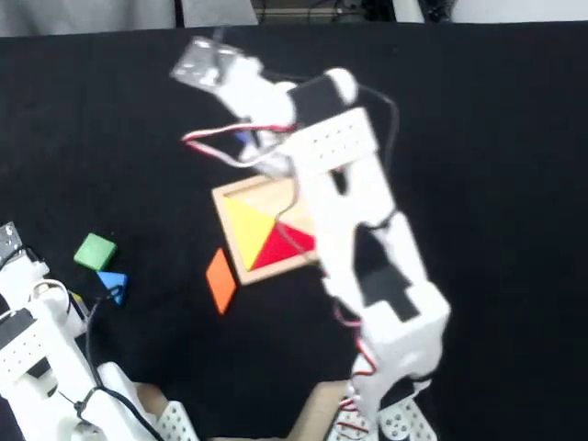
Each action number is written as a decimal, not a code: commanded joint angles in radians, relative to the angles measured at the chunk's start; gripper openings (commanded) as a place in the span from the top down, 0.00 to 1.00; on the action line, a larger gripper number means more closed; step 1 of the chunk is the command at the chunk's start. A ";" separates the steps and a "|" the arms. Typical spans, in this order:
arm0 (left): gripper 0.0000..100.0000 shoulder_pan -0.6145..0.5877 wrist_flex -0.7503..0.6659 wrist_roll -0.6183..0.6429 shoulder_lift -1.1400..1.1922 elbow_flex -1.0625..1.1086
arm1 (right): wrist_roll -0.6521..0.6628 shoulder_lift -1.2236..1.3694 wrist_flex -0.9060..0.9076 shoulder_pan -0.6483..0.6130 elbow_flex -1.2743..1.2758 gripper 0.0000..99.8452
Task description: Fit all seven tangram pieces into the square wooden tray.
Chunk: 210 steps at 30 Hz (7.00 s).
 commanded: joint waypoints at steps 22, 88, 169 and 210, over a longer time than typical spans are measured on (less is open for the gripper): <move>0.86 -0.007 -0.015 0.003 -0.015 0.007 | -0.046 0.193 -0.540 0.060 0.433 0.82; 0.86 -0.008 -0.015 0.003 -0.015 0.008 | -0.130 0.384 -0.385 0.115 0.191 0.99; 0.87 -0.065 -0.017 0.003 -0.015 -0.001 | -0.698 0.156 -0.451 -0.497 0.622 0.82; 0.87 -0.064 -0.017 0.003 -0.015 0.001 | -0.651 0.168 -0.420 -0.534 0.615 0.82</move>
